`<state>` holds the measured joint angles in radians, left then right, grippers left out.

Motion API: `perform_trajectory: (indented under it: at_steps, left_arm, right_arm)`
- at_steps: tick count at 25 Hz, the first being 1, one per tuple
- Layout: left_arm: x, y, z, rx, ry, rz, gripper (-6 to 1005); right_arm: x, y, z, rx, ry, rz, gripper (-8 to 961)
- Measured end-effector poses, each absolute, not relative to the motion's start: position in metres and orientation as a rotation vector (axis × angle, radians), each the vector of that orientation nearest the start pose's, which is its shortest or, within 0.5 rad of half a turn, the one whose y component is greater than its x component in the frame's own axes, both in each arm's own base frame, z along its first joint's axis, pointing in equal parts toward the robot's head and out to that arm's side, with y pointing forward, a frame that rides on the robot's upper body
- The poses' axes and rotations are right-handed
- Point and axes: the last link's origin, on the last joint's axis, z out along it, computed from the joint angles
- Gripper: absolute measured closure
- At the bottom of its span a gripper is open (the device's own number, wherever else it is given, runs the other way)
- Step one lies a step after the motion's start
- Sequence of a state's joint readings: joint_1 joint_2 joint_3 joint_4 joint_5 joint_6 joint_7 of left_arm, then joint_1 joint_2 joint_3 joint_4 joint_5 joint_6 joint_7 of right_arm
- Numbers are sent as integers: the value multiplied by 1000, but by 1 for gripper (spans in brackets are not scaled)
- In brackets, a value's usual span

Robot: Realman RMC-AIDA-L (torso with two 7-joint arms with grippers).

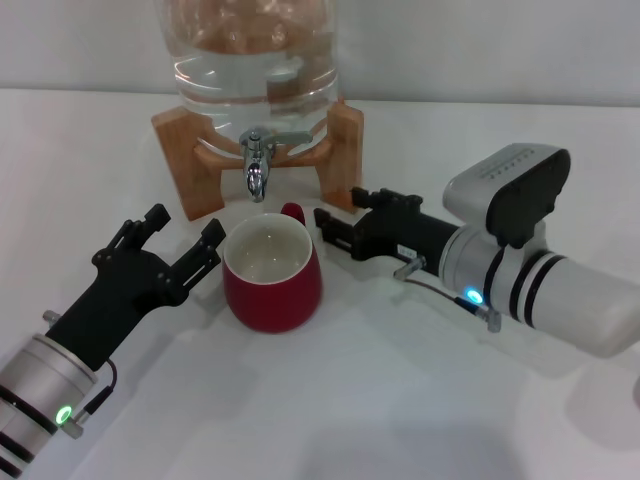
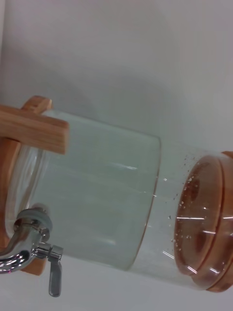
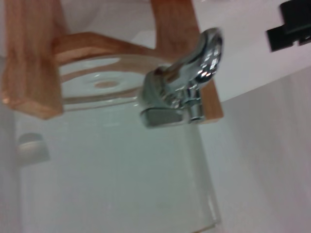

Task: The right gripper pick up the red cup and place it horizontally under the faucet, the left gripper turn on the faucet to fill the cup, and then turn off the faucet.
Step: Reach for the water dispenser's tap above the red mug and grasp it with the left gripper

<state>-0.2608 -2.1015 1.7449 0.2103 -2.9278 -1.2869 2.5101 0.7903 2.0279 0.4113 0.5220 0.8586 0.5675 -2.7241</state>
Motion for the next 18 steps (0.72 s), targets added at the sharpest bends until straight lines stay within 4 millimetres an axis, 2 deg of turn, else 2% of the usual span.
perform_trajectory:
  at_steps: [6,8,10,18]
  left_arm:
    - [-318,267,-50,-1933,-742,-986,138]
    - [-319,266,-50,-1934,-741,-986,138]
    - [-318,267,-50,-1936,-740,-987,138]
    - [-317,266,-50,-1945,-735,-992,139]
  right_arm:
    - [195,380,-124,-2218,792,702,337]
    - [208,375,-111,-2138,829,786,339]
    - [213,370,-104,-2110,821,845,341]
    - [231,348,-91,-2148,804,975,345]
